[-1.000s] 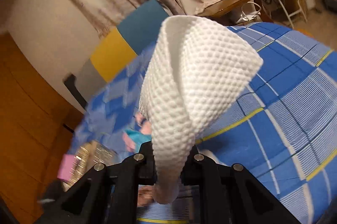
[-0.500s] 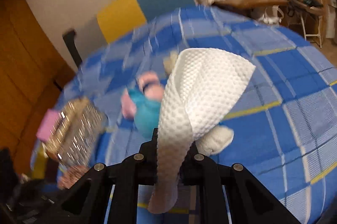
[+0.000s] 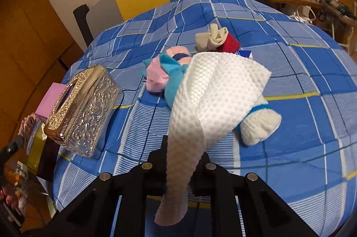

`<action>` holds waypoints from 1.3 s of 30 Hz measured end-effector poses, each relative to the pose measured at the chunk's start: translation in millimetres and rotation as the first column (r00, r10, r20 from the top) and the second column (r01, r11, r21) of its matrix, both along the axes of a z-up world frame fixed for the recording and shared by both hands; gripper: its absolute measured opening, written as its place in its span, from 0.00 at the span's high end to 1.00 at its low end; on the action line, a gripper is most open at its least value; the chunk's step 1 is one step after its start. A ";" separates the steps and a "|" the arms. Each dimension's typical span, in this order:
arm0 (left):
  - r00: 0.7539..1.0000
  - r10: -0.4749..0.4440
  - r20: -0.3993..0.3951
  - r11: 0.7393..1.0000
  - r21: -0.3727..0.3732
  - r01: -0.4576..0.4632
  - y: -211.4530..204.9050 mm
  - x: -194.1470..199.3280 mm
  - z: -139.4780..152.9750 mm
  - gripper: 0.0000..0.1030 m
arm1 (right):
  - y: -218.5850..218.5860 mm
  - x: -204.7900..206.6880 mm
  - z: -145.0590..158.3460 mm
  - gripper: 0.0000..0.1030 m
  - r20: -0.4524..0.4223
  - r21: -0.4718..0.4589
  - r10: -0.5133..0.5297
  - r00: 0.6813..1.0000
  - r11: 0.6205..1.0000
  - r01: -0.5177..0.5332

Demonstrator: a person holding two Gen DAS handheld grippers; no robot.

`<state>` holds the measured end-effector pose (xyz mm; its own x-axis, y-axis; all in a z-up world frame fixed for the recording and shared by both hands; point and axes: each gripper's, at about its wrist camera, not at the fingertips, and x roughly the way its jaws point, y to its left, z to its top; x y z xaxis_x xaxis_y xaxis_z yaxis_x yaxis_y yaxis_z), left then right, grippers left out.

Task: Organize soft objects
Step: 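Carry the scrunchie into the gold tray and release it while the right gripper carries the towel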

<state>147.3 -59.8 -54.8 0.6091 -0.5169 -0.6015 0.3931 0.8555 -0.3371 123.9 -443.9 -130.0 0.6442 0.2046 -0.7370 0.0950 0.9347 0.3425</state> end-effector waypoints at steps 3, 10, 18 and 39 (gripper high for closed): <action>0.996 0.086 -0.008 0.996 -0.001 -0.086 38.1 16.4 0.2 0.87 | 3.0 -6.4 2.9 0.86 0.004 0.015 -0.020 1.000 1.000 0.020; 0.965 0.255 -0.056 0.967 -0.003 -0.256 114.7 59.0 -16.7 0.87 | 23.4 -22.1 12.5 0.86 0.012 0.027 -0.016 1.000 1.000 0.016; 0.918 0.372 -0.138 0.928 0.071 -0.365 162.7 108.7 -49.6 0.86 | 57.4 -37.0 32.9 0.86 0.048 0.055 -0.001 0.999 0.998 -0.001; 0.888 0.442 -0.128 0.895 0.005 -0.445 190.9 102.3 -48.9 0.64 | 193.0 -69.5 82.9 0.86 0.151 0.123 0.271 0.951 0.949 -0.290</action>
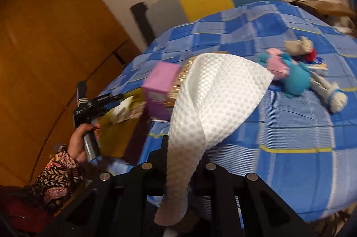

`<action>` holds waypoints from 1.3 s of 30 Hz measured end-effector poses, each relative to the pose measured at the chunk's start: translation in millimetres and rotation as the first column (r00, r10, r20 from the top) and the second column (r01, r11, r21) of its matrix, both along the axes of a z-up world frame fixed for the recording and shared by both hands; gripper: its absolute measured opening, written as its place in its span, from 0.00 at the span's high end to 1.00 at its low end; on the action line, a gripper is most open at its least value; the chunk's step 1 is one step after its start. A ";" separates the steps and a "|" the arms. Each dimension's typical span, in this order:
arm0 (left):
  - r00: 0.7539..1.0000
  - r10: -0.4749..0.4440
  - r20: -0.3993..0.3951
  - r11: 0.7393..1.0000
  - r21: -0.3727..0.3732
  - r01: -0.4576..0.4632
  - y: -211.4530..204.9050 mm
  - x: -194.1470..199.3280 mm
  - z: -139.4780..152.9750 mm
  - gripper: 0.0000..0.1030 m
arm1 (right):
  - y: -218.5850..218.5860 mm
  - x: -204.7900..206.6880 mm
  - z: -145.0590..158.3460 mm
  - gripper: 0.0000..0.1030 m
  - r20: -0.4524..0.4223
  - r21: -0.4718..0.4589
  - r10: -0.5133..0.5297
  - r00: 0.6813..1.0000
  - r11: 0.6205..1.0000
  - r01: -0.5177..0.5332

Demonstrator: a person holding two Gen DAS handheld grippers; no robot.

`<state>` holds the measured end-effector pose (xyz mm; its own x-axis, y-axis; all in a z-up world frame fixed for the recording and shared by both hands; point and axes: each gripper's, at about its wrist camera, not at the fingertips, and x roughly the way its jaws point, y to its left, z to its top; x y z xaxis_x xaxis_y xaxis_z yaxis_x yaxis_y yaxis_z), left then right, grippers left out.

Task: Organize soft objects
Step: 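Carry the scrunchie into the gold tray and release it while the right gripper carries the towel, then lower the white towel into the gold tray with the right gripper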

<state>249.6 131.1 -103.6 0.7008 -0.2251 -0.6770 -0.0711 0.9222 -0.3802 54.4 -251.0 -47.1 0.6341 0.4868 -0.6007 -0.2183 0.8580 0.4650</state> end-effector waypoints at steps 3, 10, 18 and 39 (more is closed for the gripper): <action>1.000 0.017 0.018 0.999 0.036 -0.018 3.5 -23.2 5.7 0.64 | 29.2 10.0 7.3 0.86 0.017 -0.009 0.079 0.997 0.997 -0.079; 0.999 0.041 0.034 0.997 0.070 -0.044 11.2 -71.5 3.5 0.64 | 100.4 44.8 12.3 0.86 0.024 -0.037 0.242 0.970 0.970 -0.241; 0.997 0.064 0.038 0.989 0.134 -0.068 14.2 -90.9 6.7 0.64 | 175.5 100.5 -7.2 0.86 -0.019 -0.043 0.356 0.934 0.933 -0.356; 0.989 0.143 0.028 0.982 0.119 -0.145 42.8 -110.9 1.7 0.64 | 303.1 235.9 -84.1 0.62 -0.280 -0.287 0.366 0.887 0.850 -0.442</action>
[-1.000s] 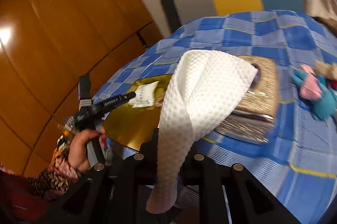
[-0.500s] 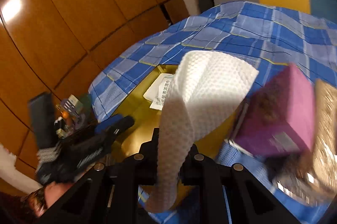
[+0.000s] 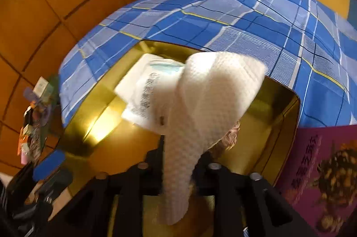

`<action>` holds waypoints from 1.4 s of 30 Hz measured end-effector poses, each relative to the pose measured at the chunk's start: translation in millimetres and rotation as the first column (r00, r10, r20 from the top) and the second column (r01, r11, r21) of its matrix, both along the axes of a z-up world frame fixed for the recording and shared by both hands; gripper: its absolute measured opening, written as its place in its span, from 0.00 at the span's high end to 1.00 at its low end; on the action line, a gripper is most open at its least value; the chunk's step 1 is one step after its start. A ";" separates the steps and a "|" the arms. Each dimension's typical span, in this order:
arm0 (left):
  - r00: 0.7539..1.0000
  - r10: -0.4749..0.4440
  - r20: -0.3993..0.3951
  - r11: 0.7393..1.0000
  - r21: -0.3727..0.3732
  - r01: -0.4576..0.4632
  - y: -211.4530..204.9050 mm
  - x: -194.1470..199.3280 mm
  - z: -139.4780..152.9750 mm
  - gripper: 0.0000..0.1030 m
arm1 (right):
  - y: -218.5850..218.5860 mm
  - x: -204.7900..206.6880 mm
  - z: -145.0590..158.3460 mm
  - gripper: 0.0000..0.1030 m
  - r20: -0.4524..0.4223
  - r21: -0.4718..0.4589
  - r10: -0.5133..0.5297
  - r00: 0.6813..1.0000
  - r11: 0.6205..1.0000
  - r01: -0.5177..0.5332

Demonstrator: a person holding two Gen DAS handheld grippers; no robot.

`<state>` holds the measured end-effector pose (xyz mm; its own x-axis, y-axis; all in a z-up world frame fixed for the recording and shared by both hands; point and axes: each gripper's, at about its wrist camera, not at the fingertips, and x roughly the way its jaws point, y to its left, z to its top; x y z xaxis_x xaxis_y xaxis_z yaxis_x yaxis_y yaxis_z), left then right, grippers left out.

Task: Organize soft objects
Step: 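Lower the white towel into the gold tray with the right gripper, then move the right gripper over to the white knit glove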

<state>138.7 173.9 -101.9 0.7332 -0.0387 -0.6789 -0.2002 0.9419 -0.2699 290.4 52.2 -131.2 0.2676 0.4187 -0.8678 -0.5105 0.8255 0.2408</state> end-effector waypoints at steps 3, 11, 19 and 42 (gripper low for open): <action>1.000 -0.001 -0.006 1.000 -0.006 0.001 1.0 0.2 -0.9 0.64 | -2.5 5.5 -0.3 0.40 -0.001 -0.007 -0.043 0.999 0.999 0.043; 1.000 0.001 -0.013 1.000 -0.011 -0.001 0.8 0.1 -2.8 0.64 | -29.3 -14.6 32.4 0.35 0.083 0.057 -0.126 0.989 0.991 0.121; 0.999 -0.039 -0.015 0.999 0.004 0.039 -13.2 -0.2 -3.5 0.64 | -57.8 -62.5 79.6 0.34 0.196 0.146 -0.133 0.971 0.984 0.106; 0.938 -0.345 0.020 0.938 0.037 0.344 -112.9 -28.7 4.6 0.59 | -291.3 -167.5 99.0 0.31 0.315 0.126 -0.509 0.801 0.859 0.496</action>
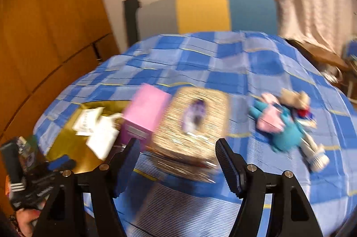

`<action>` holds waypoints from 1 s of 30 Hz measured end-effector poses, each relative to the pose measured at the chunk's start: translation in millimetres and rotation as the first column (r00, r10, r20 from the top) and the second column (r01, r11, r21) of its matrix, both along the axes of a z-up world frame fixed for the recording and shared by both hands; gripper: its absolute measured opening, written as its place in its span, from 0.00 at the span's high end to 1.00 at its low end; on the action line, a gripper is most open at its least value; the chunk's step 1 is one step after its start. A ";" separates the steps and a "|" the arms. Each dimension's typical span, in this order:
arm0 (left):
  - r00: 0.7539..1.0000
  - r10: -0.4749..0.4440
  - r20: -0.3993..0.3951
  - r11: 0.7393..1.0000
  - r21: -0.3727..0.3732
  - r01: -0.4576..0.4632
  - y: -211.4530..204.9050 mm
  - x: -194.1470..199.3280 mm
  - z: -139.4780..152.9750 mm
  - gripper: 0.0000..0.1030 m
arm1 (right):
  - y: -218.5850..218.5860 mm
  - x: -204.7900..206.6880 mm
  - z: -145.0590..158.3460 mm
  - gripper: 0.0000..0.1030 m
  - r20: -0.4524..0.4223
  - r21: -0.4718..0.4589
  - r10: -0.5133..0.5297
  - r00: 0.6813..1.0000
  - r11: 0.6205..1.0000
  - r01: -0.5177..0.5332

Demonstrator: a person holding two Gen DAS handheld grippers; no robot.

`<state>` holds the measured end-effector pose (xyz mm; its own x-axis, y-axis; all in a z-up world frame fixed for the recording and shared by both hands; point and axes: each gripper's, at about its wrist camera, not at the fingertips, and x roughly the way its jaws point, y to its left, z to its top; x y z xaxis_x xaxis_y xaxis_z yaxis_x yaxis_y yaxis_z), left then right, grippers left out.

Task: Organize soft objects
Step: 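Move the right gripper over to the white knit glove, then close the right gripper on the white knit glove's cuff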

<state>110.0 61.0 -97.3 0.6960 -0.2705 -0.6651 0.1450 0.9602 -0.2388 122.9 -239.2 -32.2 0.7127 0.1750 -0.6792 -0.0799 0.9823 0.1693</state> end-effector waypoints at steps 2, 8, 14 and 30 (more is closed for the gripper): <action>0.999 -0.042 -0.001 0.999 -0.020 0.042 -10.1 -4.8 -0.7 0.59 | -26.7 -6.1 -14.9 0.31 -0.036 -0.015 -0.049 0.998 0.999 0.049; 0.985 -0.171 -0.010 0.985 -0.032 0.171 -52.3 -16.9 -1.6 0.59 | -102.1 -16.5 -72.8 0.30 -0.201 -0.079 -0.180 0.963 0.983 0.167; 0.958 -0.285 -0.026 0.959 -0.012 0.285 -99.3 -27.8 -1.4 0.59 | -178.9 -17.7 -90.2 0.30 -0.229 -0.151 -0.299 0.927 0.951 0.269; 0.908 -0.412 -0.077 0.910 0.024 0.415 -181.4 -28.8 0.4 0.59 | -249.3 63.8 -116.8 0.26 -0.284 -0.173 -0.284 0.916 0.955 0.242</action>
<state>81.2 -120.4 -97.0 0.4797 -0.4972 -0.7229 0.5157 0.8264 -0.2262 186.7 -488.5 -149.0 0.4777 -0.0964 -0.8732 0.2189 0.9757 0.0120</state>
